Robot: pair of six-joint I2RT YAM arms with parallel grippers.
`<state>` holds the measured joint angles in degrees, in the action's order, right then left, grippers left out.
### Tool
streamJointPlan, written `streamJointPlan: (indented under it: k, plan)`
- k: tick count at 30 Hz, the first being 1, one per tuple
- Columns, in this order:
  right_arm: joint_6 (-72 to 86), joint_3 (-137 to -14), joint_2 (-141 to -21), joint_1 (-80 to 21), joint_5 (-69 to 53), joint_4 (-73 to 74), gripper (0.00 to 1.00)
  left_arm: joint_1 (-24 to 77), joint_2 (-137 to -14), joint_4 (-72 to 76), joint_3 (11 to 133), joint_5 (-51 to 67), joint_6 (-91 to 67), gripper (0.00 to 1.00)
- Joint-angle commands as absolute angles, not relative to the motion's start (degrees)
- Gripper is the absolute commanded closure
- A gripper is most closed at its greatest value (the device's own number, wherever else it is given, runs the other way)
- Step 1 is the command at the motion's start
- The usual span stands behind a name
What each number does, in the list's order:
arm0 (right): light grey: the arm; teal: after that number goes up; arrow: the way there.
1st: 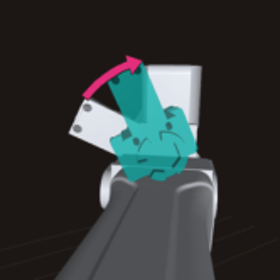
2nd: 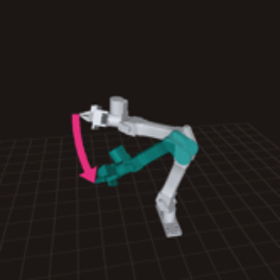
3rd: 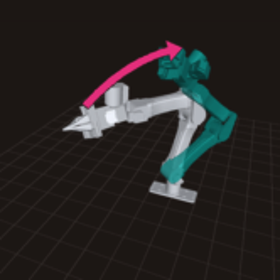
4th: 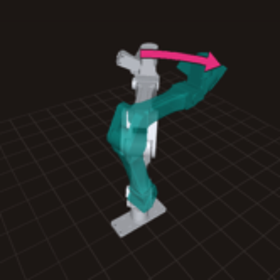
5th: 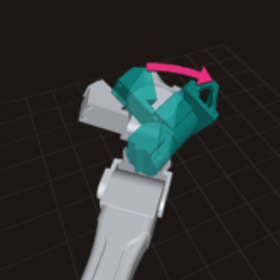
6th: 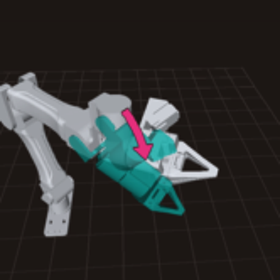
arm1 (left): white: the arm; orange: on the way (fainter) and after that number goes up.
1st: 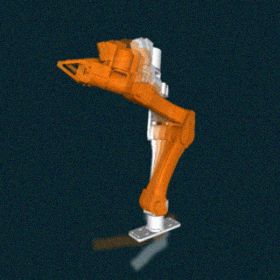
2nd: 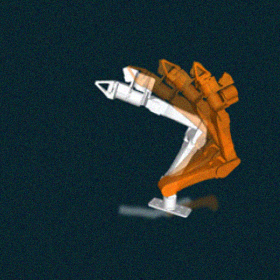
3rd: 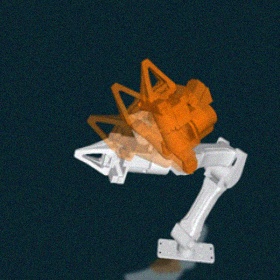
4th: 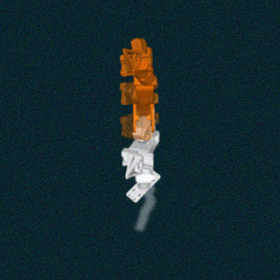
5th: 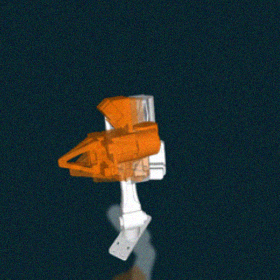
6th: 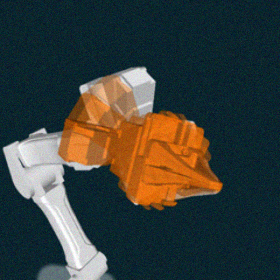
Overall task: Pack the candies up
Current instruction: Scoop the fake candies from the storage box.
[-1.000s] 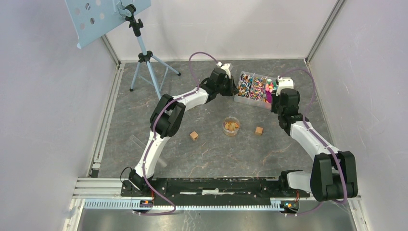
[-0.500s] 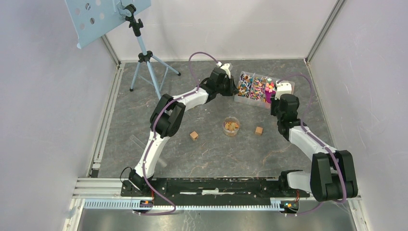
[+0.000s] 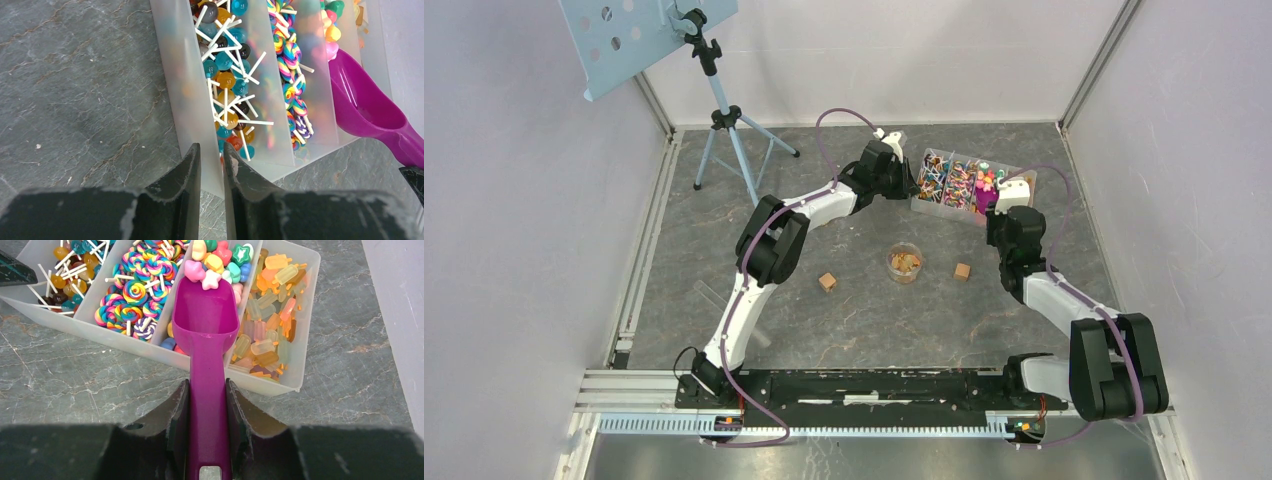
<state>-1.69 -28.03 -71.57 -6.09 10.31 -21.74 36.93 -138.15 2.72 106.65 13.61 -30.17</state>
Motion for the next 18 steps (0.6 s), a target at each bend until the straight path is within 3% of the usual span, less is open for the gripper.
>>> streamJointPlan:
  k: [1, 12, 18]
  plan:
    - [-3.97, -24.3, -69.49, -5.83, 10.07, -26.99, 1.0, 37.62, -138.73, 6.68, 108.54, 17.27, -33.71, 0.95]
    - [-5.36, -16.82, -66.94, -5.36, 10.58, -37.94, 1.0, 37.55, -138.71, 6.68, 108.9, 16.28, -35.95, 0.85]
    - [-5.75, -14.08, -65.12, -4.97, 11.29, -41.65, 1.0, 37.53, -138.42, 6.77, 109.02, 16.04, -36.57, 0.74]
